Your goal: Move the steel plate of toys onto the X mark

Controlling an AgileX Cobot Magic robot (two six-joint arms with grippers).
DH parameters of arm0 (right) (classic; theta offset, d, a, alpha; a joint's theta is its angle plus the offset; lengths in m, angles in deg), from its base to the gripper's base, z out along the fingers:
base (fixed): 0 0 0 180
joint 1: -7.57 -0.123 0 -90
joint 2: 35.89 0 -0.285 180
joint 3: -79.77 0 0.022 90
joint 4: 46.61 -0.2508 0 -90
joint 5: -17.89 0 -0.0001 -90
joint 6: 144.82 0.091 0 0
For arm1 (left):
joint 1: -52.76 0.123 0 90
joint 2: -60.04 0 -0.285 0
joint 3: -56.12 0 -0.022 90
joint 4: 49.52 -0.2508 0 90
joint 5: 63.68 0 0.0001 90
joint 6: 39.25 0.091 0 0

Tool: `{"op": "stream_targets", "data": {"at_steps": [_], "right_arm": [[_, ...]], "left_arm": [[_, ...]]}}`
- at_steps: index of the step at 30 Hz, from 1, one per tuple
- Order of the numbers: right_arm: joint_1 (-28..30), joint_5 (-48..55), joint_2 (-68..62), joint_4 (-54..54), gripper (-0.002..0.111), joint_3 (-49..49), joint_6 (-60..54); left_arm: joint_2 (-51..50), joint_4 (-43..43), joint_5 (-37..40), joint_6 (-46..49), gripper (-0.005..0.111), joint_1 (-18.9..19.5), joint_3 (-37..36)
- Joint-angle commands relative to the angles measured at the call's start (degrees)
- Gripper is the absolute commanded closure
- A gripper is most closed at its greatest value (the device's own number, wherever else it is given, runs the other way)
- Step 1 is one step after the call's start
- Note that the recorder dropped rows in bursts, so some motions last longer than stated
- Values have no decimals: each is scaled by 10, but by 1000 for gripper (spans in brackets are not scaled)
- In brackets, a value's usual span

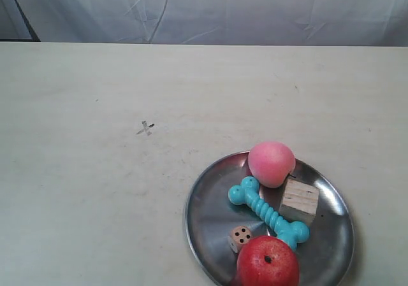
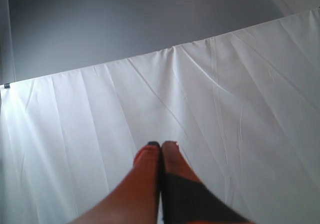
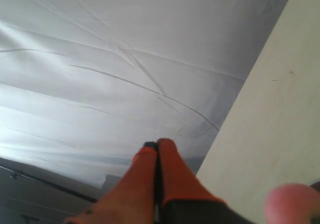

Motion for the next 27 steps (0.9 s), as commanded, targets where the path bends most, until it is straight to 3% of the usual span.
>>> {"op": "stream_targets", "data": {"at_steps": [1,16,27], "right_arm": [[2,-10,2,-2,108,1,-2],[-14,-9,2,26,108,1,-3],[-15,57,2,46,108,1,-6]], "left_arm": [[2,2,-2,-3,107,-2,-2],[2,2,-2,-2,107,-2,-2],[2,33,-23,-2,107,-2,-2]]}}
